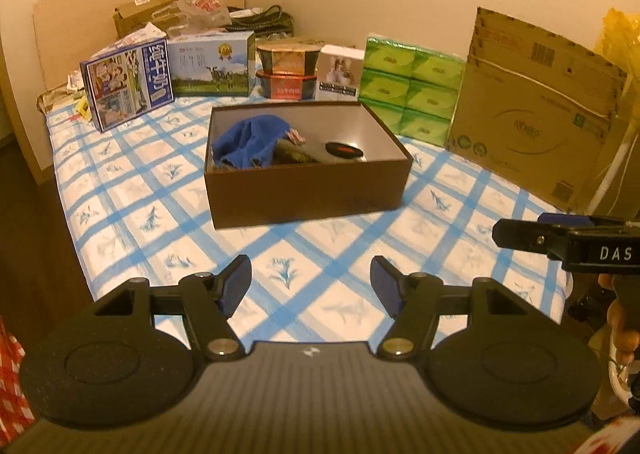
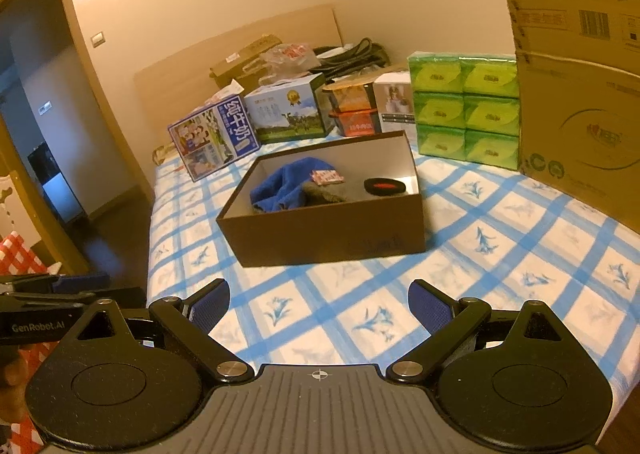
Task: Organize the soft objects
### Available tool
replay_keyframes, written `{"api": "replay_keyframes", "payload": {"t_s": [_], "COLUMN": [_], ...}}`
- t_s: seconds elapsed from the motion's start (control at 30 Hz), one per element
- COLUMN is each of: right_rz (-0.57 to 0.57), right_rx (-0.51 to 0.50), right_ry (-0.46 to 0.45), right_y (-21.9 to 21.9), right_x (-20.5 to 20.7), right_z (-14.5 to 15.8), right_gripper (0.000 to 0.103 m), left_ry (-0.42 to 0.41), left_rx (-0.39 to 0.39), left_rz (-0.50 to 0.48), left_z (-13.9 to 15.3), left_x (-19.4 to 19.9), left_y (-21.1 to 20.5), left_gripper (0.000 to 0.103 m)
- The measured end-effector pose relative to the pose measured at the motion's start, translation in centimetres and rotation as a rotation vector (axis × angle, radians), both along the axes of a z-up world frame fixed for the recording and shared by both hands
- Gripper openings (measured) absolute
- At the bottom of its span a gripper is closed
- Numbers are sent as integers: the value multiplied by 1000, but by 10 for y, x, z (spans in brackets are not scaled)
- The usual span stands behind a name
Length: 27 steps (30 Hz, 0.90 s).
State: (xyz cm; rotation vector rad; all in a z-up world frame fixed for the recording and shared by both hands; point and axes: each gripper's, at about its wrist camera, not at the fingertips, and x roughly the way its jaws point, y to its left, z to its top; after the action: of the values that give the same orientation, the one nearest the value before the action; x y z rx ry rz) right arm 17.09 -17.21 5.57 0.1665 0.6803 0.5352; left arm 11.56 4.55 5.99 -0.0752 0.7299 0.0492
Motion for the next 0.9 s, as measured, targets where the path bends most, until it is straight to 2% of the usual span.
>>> {"api": "replay_keyframes", "payload": {"t_s": [0.6,0.9], "right_rz": [8,10], "right_rx": [-37,-87], "right_ry": [53,74], "right_y": [-10,-9], "right_x": [-67,-93], "right_z": [-21,-36], "right_gripper": [95,95], "left_ry": [68,93], "left_rx": [-12,-32], "left_rz": [6,2], "left_z": [-23,-41], "left_x": [-58,-79], "left_y": [-14,-22], "left_gripper": [63,63]}}
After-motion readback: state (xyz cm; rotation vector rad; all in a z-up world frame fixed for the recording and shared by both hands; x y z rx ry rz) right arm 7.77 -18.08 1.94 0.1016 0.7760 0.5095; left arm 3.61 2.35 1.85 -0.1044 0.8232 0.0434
